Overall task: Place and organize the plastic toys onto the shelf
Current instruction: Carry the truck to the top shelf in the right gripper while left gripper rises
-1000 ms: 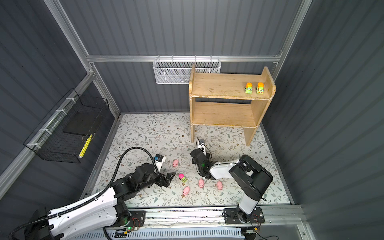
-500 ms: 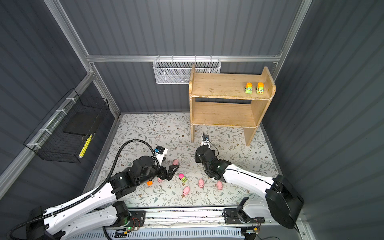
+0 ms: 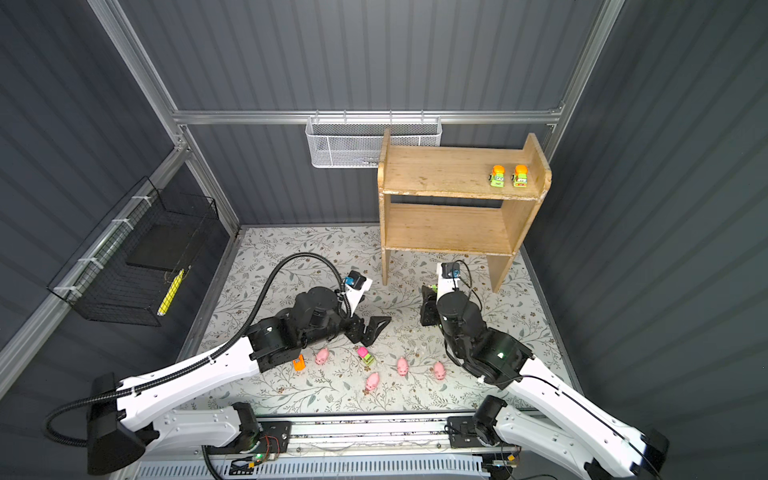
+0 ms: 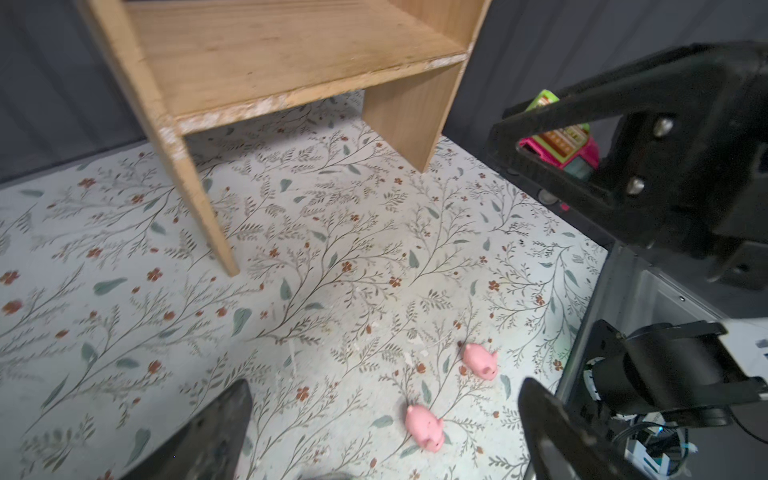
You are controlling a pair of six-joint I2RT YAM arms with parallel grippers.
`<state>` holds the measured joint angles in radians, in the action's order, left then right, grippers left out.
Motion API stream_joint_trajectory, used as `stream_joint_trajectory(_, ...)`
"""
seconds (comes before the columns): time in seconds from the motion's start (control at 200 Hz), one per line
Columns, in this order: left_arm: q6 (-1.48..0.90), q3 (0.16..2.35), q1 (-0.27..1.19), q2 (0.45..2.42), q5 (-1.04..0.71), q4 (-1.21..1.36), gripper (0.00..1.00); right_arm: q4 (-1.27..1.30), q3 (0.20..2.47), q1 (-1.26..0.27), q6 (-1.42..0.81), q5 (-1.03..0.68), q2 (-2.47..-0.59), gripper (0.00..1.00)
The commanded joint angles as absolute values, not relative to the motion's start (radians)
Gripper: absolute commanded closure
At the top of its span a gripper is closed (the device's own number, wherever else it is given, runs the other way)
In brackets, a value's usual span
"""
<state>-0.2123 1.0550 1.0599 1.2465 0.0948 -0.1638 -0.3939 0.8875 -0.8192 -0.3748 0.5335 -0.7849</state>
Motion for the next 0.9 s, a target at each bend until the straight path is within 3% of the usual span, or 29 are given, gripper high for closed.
stream_joint_trajectory(0.0, -0.160, 1.147, 1.085, 1.285, 0.061, -0.177, 0.00, -0.499, 0.950, -0.824, -0.334, 0.575, -0.749, 0.68)
stream_joint_trajectory(0.47, -0.088, 1.348, 1.111, 1.380, 0.030, -0.243, 0.00, -0.550, 1.119, -0.824, -0.240, 0.637, -0.739, 0.66)
stream_joint_trajectory(0.896, 0.013, 1.571, 1.109, 1.451, 0.174, -0.425, 0.00, -0.519, 1.347, -0.793, -0.120, 0.665, -0.940, 0.65)
